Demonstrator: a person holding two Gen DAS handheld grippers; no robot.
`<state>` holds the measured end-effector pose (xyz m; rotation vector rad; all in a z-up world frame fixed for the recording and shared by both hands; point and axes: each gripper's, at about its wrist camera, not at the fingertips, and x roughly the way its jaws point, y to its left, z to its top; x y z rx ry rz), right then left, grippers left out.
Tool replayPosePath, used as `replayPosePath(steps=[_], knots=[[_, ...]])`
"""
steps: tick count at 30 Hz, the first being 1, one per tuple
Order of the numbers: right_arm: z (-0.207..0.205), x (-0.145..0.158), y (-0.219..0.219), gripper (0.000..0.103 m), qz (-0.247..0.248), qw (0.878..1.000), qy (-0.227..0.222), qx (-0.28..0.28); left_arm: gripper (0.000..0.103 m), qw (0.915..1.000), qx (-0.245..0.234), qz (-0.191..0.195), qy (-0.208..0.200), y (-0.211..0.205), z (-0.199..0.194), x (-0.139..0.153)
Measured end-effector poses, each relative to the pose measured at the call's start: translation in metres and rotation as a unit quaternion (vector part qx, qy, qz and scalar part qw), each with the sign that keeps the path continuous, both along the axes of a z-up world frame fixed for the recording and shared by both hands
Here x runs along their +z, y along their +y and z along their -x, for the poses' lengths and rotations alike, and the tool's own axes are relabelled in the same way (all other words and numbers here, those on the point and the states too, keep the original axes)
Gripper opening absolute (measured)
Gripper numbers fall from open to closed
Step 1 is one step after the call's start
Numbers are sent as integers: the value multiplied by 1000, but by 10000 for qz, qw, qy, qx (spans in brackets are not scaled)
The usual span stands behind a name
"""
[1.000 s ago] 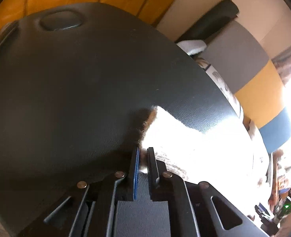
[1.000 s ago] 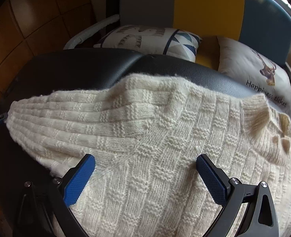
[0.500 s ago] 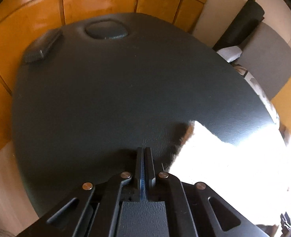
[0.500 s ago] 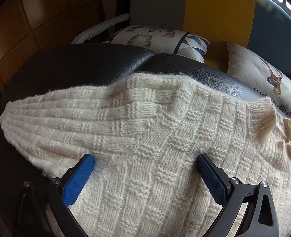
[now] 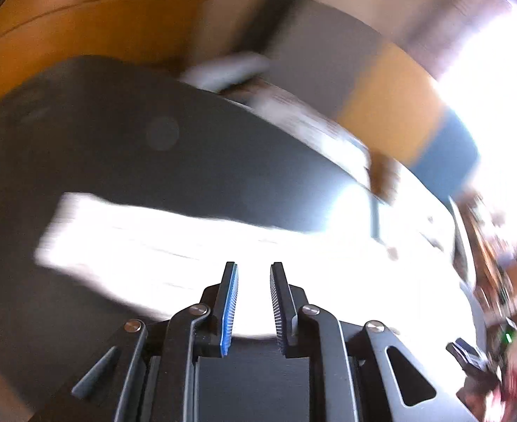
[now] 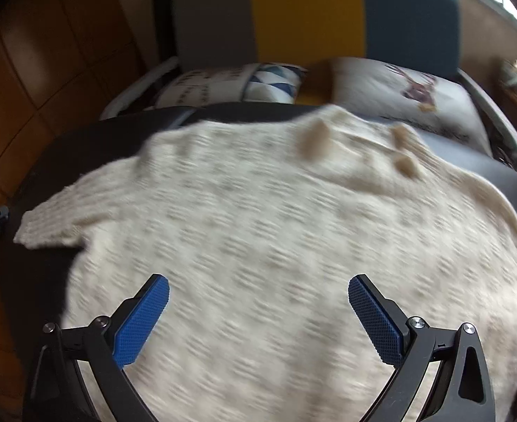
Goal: Fold clothes
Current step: 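Smooth the sleeve flat along the bench with the left gripper, then grasp the sweater collar edge with the left gripper and straighten it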
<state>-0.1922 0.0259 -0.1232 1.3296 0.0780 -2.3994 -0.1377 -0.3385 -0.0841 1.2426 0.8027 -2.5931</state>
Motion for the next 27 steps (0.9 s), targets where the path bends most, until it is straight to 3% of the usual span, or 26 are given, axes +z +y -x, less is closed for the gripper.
replayPosePath(steps=[2, 4, 8, 11, 14, 20, 27], knots=[[0, -2, 29, 103, -27, 9997, -42, -228, 18, 9963, -791, -289, 156, 47, 30, 1], [2, -3, 58, 103, 54, 9991, -84, -404, 21, 9861, -1512, -639, 276, 88, 61, 3], [9, 2, 99, 103, 355, 9977, -11, -574, 28, 9537, -2770, -1154, 227, 176, 150, 0], [18, 6, 110, 103, 375, 9984, 177, -395, 29, 9419, -3112, -1262, -53, 228, 196, -7], [34, 5, 110, 103, 547, 9984, 102, 35, 29, 9362, -3228, -1372, -223, 256, 195, -21], [48, -21, 121, 103, 905, 9954, -135, 274, 29, 9232, -3573, -1329, -494, 286, 237, -43], [43, -25, 136, 103, 1518, 9880, 62, 284, 30, 9070, -3948, -1217, -810, 319, 282, -67]])
